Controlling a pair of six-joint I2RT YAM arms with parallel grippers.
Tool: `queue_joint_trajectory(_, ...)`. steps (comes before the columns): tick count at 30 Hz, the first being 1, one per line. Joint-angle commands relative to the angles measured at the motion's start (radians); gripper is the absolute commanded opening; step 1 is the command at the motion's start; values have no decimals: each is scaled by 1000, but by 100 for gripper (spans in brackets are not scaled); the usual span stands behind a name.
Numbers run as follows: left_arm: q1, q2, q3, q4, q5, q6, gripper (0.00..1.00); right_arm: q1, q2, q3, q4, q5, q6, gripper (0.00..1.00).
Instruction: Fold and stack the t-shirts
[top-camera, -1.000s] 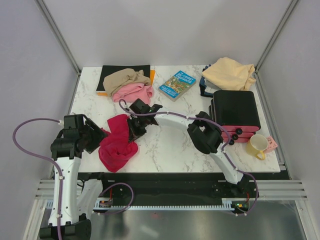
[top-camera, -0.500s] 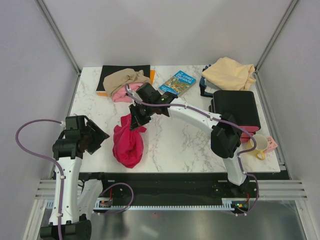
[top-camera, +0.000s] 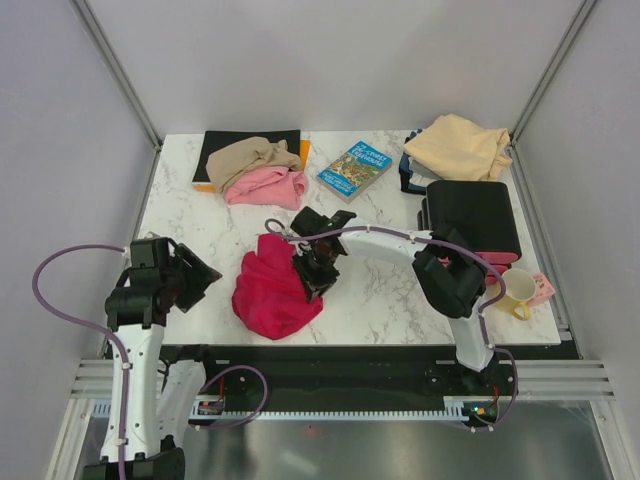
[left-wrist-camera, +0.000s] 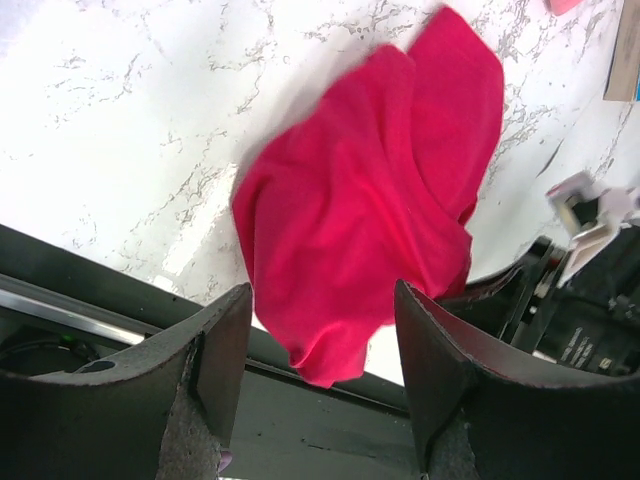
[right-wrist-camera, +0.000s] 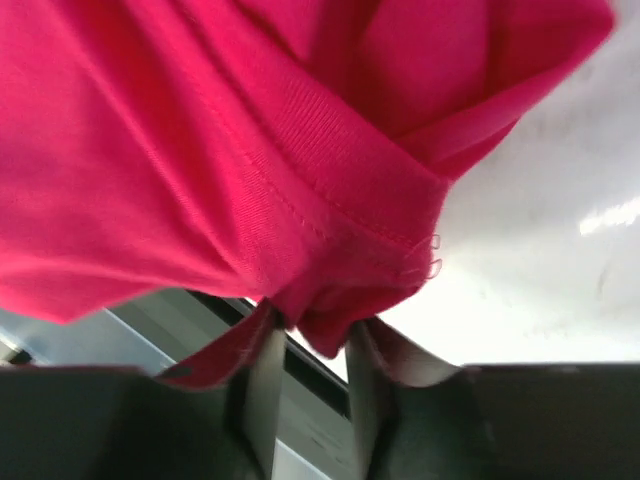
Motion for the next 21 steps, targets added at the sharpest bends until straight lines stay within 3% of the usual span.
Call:
queue_joint_trajectory(1,2,-12,-3,4,20,-23,66,1,-147,-71,-61,100,-13,50)
queue_joint_trajectory(9,1,-5,3,-3,22,-11,66,-73,-169,129,-85,154,-55,51)
queue_joint_trajectory(21,2,7,9,-27,20,-3,66,-42,293,691,-80,52,-3,57)
